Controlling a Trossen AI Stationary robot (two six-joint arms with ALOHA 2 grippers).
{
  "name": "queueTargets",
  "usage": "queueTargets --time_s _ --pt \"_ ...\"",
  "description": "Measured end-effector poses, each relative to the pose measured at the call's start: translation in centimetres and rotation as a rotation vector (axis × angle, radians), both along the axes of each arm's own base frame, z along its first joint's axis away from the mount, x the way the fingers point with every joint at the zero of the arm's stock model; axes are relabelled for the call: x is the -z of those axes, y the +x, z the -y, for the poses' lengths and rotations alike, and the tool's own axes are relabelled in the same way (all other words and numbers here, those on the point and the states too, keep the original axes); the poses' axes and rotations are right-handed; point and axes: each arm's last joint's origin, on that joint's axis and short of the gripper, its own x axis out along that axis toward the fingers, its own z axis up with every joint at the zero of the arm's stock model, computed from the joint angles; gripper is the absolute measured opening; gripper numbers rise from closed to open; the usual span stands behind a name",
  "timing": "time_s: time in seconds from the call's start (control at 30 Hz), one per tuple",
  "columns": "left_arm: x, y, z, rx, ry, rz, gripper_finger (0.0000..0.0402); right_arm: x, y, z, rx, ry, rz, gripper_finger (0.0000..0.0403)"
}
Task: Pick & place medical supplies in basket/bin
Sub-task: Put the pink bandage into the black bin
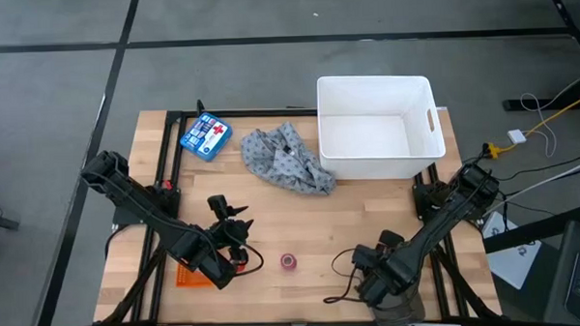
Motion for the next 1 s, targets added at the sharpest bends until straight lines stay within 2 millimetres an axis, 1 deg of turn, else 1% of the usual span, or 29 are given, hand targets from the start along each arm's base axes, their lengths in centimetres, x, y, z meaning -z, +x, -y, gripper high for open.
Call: queueTargets --time_s 0.1,0.2,0.3,0.4,0.53,0.63,0.73,0.83,0.93,1.0 --pt "0.0 0.0 0.0 0.0 0.0 0.0 0.0189 -1.8 0.2 -0.2 0.0 -0.003 0.003 0.0202" --pt "0.0 0.0 0.0 0.0 0.0 0.0 0.0189 -3.8 0.6 -0.4 -0.005 -0.029 0.043 0.0201" --pt "0.0 0.0 0.0 0.0 0.0 0.0 0.0189 -5.5 1.2 -0.6 -0.037 -0.065 0.148 0.0196" --pt "0.0 0.0 0.0 0.0 0.002 0.0 0.0189 -6.8 2.0 -0.7 -0.074 -0.119 0.294 0.0189" --pt "0.1 -0.1 0.2 0.016 -0.019 -0.021 0.0189 -7.1 3.8 -0.6 -0.109 -0.1 0.418 0.0181" --pt "0.2 -0.7 1.1 0.069 -0.069 -0.056 0.0184 -7.1 5.4 -0.4 -0.158 -0.061 0.467 0.0177" --pt "0.2 -1.4 2.4 0.126 -0.087 -0.048 0.0174 -7.1 6.3 0.2 -0.197 -0.063 0.486 0.0173" --pt "0.1 -2.4 3.8 0.179 -0.082 -0.014 0.0163 -7.2 7.2 1.1 -0.201 -0.076 0.487 0.0172" --pt "0.9 -3.2 4.6 0.217 -0.104 0.032 0.0153 -7.2 7.9 2.2 -0.208 -0.094 0.483 0.0172" --pt "1.7 -3.8 4.7 0.236 -0.164 0.046 0.0148 -7.0 8.5 2.8 -0.215 -0.107 0.474 0.0172"
